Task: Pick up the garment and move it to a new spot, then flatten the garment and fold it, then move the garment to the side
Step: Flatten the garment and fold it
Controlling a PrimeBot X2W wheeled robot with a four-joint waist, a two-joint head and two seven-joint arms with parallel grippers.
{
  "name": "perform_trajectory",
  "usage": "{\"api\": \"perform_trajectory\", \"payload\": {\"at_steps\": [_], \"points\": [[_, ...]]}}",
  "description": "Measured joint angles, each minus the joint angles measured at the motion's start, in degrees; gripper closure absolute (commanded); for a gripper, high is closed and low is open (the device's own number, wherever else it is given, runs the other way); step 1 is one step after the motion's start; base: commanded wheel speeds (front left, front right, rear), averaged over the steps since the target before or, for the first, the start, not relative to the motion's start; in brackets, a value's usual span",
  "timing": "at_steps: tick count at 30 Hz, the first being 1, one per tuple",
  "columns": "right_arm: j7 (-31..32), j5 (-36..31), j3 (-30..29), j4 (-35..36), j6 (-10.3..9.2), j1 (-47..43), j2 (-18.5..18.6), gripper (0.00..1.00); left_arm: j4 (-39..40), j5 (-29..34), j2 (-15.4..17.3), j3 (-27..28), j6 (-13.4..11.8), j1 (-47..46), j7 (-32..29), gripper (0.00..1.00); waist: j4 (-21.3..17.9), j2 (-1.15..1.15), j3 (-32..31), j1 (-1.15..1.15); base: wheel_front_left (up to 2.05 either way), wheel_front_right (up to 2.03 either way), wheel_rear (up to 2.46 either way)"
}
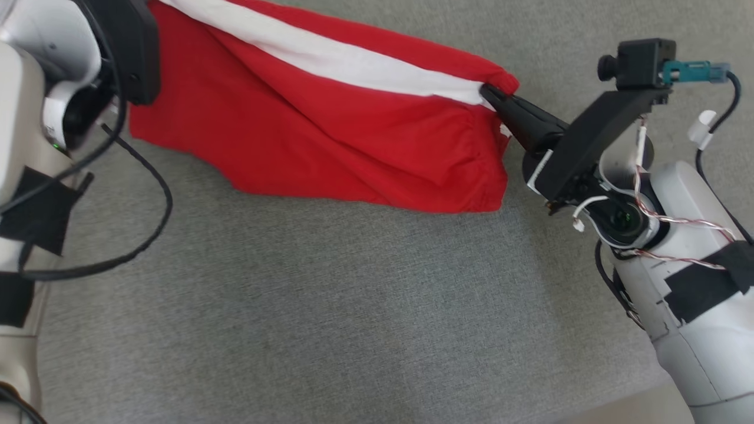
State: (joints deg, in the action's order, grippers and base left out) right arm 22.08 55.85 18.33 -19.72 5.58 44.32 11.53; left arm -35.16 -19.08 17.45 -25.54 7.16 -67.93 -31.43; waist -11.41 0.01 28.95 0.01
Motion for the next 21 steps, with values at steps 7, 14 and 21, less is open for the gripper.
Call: {"api": "perform_trajectory", "payload": {"at_steps": [7,14,21], "points": [[-1.10,-0.58,1.09,-2.76,0.65,2.09,-0.67,1.00,-4.45,-1.11,-0.58,-3.35,0.00,-2.10,2.91,1.00,-1.75,0.00,2.45,0.00,0.00,0.00,0.00],[-3.02,-1.02,1.78,-5.00,1.00,3.44,-0.66,1.00,-7.25,-2.60,-1.08,-5.66,0.00,-4.71,7.44,1.00,-2.08,0.00,2.79,-0.01,0.00,0.00,0.00],[-4.57,-1.62,2.81,-7.58,1.35,4.52,-1.05,1.00,-10.70,-3.33,-0.99,-7.78,0.00,-5.58,11.93,0.90,-1.89,-0.01,2.07,-0.01,0.00,0.00,0.00]]}}
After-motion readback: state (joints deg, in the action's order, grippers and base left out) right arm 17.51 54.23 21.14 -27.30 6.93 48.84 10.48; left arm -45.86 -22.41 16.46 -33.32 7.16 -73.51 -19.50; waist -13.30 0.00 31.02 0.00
